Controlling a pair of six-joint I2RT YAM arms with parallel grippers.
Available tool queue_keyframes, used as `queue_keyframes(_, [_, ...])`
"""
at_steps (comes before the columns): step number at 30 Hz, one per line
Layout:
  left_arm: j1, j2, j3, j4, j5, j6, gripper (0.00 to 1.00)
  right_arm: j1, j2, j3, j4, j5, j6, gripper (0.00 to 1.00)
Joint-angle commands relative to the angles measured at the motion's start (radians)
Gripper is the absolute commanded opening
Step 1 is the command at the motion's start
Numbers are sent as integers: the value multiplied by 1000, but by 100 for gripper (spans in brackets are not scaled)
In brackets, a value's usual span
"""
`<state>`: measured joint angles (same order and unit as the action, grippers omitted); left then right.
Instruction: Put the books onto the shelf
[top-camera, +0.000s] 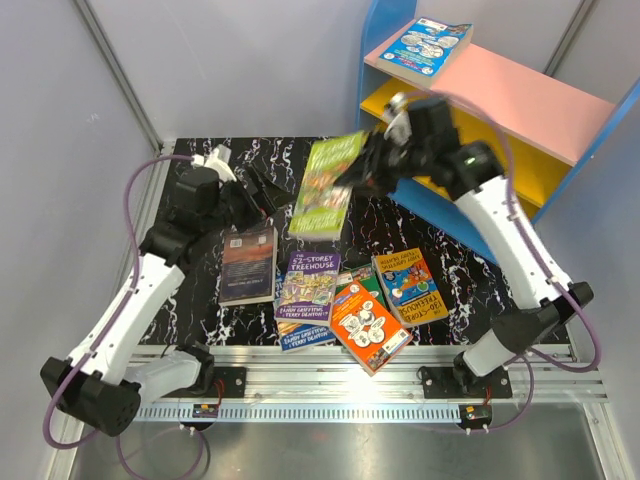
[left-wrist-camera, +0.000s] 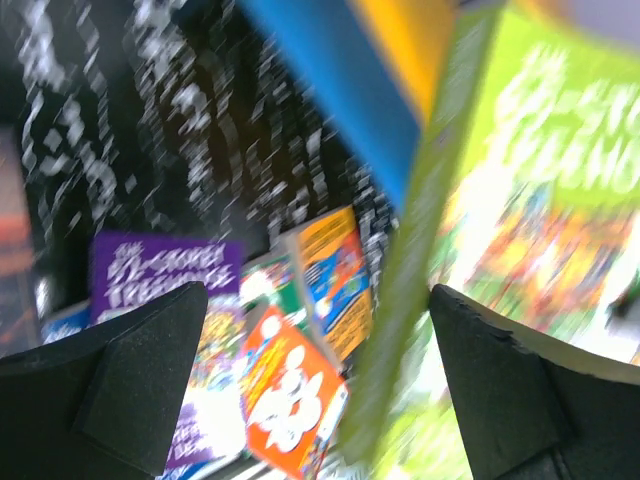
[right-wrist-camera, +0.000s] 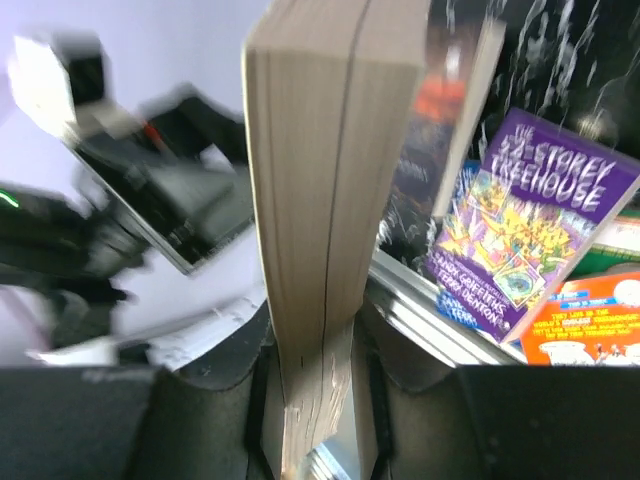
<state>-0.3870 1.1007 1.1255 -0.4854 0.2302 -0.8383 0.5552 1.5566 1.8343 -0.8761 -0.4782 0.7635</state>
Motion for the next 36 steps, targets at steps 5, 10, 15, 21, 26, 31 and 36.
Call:
queue_keyframes(5, [5,-76,-76,-142,-43,42,99,-454,248,839,-15,-178,106,0])
queue_keyframes(10, [5,-148,-174,-117,-11,-2,99,-692,321,801,316,-194,341,0])
queue_keyframes(15, [5,-191,-211,-131,8,-19,99,-753,572,1028,440,-197,489,0])
queue_keyframes(21, [5,-191,-211,-168,18,2,99,-755,621,950,549,-155,499,0])
queue_keyframes(26, [5,-136,-202,-159,41,21,99,-741,677,961,572,-160,511,1])
queue_keyframes(31, [7,-68,-173,-144,64,36,99,-686,695,945,589,-149,504,12])
queue_keyframes(36, [7,-27,-141,-145,67,61,99,-673,703,924,556,-146,456,84])
